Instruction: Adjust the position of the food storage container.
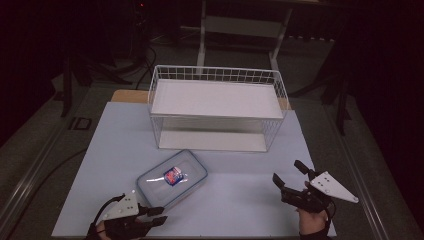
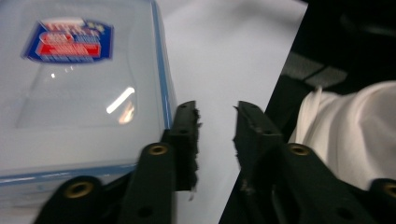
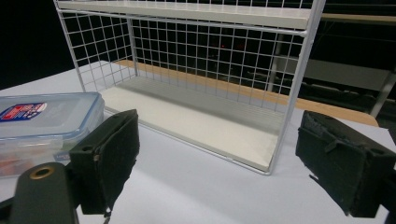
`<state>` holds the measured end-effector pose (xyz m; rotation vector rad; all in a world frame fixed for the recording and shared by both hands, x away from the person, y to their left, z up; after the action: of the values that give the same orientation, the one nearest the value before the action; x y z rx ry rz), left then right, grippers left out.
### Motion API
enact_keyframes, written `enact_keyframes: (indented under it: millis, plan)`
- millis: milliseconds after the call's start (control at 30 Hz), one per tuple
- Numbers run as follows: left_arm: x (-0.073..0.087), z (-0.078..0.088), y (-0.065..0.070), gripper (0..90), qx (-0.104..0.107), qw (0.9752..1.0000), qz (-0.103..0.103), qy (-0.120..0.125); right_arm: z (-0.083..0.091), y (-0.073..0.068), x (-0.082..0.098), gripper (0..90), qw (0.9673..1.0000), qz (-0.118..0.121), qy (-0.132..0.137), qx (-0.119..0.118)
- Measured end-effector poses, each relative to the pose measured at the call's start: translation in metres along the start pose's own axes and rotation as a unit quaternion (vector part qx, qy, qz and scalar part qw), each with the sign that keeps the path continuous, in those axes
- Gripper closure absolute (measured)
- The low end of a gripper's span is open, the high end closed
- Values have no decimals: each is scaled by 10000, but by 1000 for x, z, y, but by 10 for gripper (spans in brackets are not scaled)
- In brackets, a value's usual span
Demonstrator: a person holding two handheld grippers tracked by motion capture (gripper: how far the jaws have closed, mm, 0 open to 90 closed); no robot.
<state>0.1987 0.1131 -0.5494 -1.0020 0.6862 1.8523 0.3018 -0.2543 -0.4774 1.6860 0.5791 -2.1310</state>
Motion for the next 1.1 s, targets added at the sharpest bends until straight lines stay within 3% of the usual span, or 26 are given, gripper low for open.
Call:
enact_keyframes:
  millis: [133, 233, 333, 467, 533, 700, 800, 900, 1100]
  plan:
    - [10, -9, 1, 839, -42, 9991, -87, -425, 0, 0, 0, 132, 10000, -2, -1, 3]
    - [13, -13, -1, 845, -96, 9984, -35, -554, 0, 0, 0, 132, 10000, -9, -9, -6]
    - [21, -17, -2, 892, -207, 9957, -135, -893, 0, 0, 0, 132, 10000, 3, -10, -9]
    - [25, -16, -7, 892, -383, 9945, -59, -976, 0, 1, 1, 133, 10000, -24, -15, -29]
    - [25, -14, -8, 894, -331, 9949, 18, -955, 0, 1, 1, 133, 10000, -37, -14, -43]
    - [30, -13, -13, 894, -497, 9925, 30, -1117, 0, 0, 1, 133, 10000, -30, -13, -46]
    - [33, -7, -24, 897, -666, 9907, 10, -1187, 0, 0, 1, 133, 10000, -36, -37, -82]
    - [35, 0, -39, 897, -835, 9890, 126, -1215, -1, 1, 2, 133, 9999, -97, -51, -103]
    - [36, 5, -54, 898, -997, 9868, 167, -1269, -1, 0, 2, 133, 9999, -85, -66, -102]
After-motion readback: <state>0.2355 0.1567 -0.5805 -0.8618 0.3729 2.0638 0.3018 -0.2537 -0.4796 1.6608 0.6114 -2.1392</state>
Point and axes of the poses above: each handheld gripper's, and its own axes: z roughly backward along the jaws, x roughly out of its underside, y roughly to its right, the point moved 9 cm from there along -z, roughly forward along the jaws, and after that the axes turned 7 degrees about -z, right-handed, at the moved point
